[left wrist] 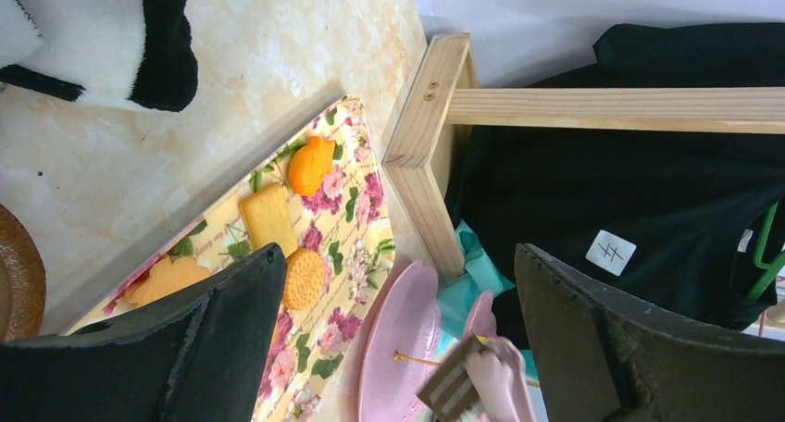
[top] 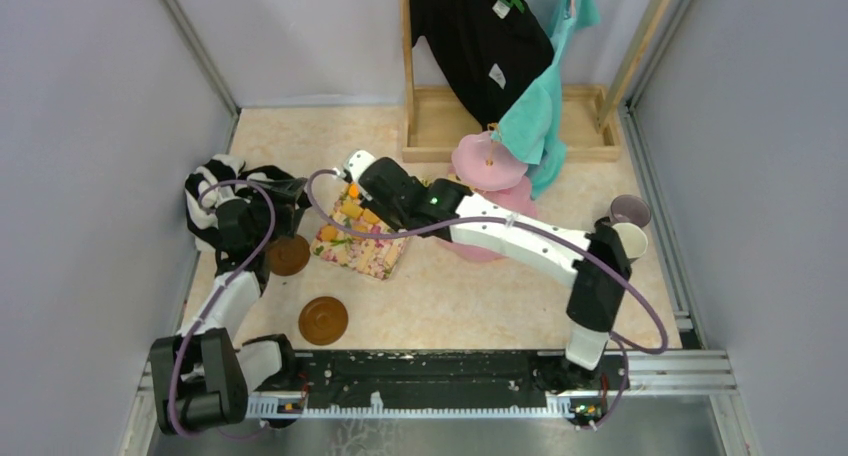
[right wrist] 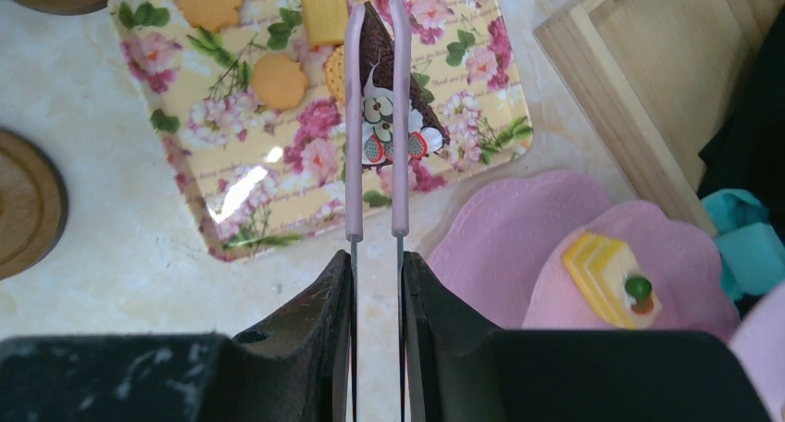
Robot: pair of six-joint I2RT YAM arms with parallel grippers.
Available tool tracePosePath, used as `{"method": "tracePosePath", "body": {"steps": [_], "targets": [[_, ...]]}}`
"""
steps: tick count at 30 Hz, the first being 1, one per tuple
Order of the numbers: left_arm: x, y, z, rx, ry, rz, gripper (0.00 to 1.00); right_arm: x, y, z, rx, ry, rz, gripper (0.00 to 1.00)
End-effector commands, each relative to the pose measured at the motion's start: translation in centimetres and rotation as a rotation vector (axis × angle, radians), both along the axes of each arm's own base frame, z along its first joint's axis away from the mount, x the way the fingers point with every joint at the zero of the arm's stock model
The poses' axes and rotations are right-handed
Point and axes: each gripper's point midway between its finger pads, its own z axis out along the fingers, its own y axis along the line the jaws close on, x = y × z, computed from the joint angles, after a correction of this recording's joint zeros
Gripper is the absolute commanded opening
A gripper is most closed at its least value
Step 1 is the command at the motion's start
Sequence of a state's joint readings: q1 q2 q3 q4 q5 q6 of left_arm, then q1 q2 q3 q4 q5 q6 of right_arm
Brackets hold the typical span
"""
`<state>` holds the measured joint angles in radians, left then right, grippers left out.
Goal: Serve the afternoon tea
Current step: Pick up the desert from the tray, then place the desert on the desert table.
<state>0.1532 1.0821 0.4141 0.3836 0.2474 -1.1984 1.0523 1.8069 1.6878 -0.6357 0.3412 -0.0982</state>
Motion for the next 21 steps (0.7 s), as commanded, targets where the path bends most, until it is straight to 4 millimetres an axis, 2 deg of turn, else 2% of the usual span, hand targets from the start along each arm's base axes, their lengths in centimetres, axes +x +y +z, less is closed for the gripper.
{"method": "tracePosePath", "body": {"steps": [1, 7, 14, 21], "targets": [[0.4, 0.2, 1.7, 0.032, -0.044, -0.006, 0.97, -2.3, -2.4, 5.7, 0.144, -0.063, -0.073, 0.00], [0.5, 0.0, 1.9, 0.022, -0.056, -0.016, 0.97, -5.0, -6.5, 5.4, 0.091, -0.071, -0.128, 0.00], [1.6, -1.4, 2.4, 0.005, -0.077, -0.043, 0.96, -6.0, -10.8, 5.0, 0.018, -0.082, -0.196, 0.00], [2.6, -3.7, 2.7, 0.004, -0.095, -0.075, 0.95, -6.2, -13.7, 4.8, -0.039, -0.114, -0.267, 0.00]]}}
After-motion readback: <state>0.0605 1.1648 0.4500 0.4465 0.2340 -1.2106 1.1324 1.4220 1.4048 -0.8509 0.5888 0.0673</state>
